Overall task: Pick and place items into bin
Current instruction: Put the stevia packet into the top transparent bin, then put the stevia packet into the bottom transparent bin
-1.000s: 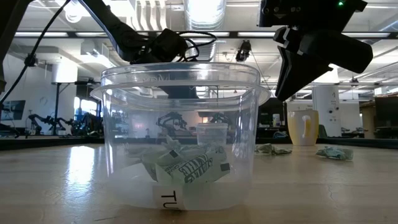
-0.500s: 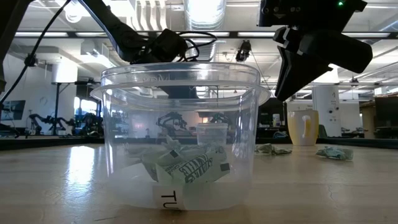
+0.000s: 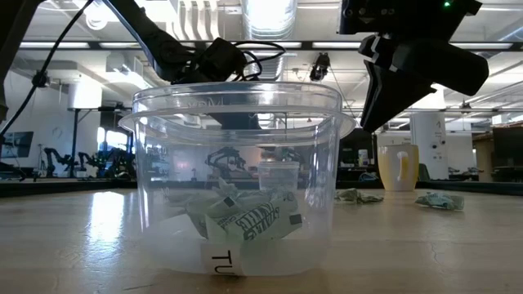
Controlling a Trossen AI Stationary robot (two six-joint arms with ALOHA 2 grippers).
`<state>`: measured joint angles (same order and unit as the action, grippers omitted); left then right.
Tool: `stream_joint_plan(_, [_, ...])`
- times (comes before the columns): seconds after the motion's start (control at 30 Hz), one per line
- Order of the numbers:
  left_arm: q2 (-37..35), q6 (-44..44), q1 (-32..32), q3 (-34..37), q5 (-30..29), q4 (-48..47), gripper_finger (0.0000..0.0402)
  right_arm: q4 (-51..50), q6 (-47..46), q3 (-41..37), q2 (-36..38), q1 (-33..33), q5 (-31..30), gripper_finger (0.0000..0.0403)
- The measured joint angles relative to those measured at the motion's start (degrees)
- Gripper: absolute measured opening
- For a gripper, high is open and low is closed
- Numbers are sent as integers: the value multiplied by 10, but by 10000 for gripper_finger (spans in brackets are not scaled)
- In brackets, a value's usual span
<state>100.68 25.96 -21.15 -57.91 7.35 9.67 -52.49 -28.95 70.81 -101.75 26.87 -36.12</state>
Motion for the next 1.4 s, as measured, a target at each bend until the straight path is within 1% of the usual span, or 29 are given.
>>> stream_joint_plan(0.2, [0,0,0,0,0,1,91,2,2,0,0,0,0,59])
stream_joint_plan(0.37, [0,0,0,0,-1,2,112,2,2,0,0,0,0,59])
stream_joint_plan(0.5, [-5,0,0,0,-1,-2,114,4,-3,-1,0,0,1,59])
stream_joint_plan(0.63, [-32,-1,1,-3,-1,-44,114,6,-25,-14,0,1,9,59])
stream_joint_plan(0.83, [-95,-1,1,1,-1,-163,114,7,-85,-58,0,1,36,59])
stream_joint_plan(1.0, [-143,-15,3,3,0,-259,114,8,-167,-96,5,-1,80,59])
stream_joint_plan(1.07, [-157,-16,4,2,0,-276,114,10,-199,-104,19,-3,93,59])
stream_joint_plan(1.2, [-178,-17,8,5,0,-292,114,19,-236,-115,51,-3,92,59])
stream_joint_plan(1.4, [-203,-18,12,41,-1,-292,114,98,-242,-150,96,1,92,59])
